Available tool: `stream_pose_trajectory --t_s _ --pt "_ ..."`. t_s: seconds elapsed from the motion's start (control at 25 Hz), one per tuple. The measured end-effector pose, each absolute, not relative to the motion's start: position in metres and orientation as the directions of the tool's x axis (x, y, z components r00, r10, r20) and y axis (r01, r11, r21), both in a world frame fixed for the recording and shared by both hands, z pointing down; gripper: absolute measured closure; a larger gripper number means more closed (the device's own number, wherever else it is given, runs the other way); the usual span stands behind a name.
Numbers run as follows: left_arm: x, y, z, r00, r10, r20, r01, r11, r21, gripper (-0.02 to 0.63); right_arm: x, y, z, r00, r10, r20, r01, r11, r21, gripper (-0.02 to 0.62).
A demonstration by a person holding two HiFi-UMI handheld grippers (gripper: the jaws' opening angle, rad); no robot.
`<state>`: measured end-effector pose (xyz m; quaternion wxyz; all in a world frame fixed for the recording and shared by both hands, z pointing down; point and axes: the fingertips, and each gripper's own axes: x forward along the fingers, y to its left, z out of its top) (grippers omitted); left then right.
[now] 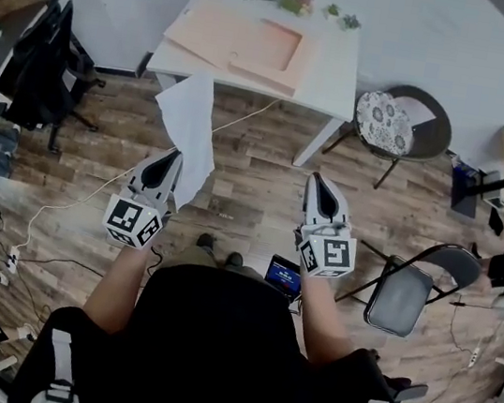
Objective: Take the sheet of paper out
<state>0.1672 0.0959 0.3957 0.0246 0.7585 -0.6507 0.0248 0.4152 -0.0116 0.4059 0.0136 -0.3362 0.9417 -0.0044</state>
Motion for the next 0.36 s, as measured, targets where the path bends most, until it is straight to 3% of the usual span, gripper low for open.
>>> stream_pose_trajectory --t_s 0.36 --pt "0.1647 0.0994 0.395 0.136 -0.989 0.058 -0.991 -0.137 -0.001 0.604 0.4135 -0.0145 0.4038 -0.776 -0.63 -0.035 -0.63 0.776 -0.01 0.585"
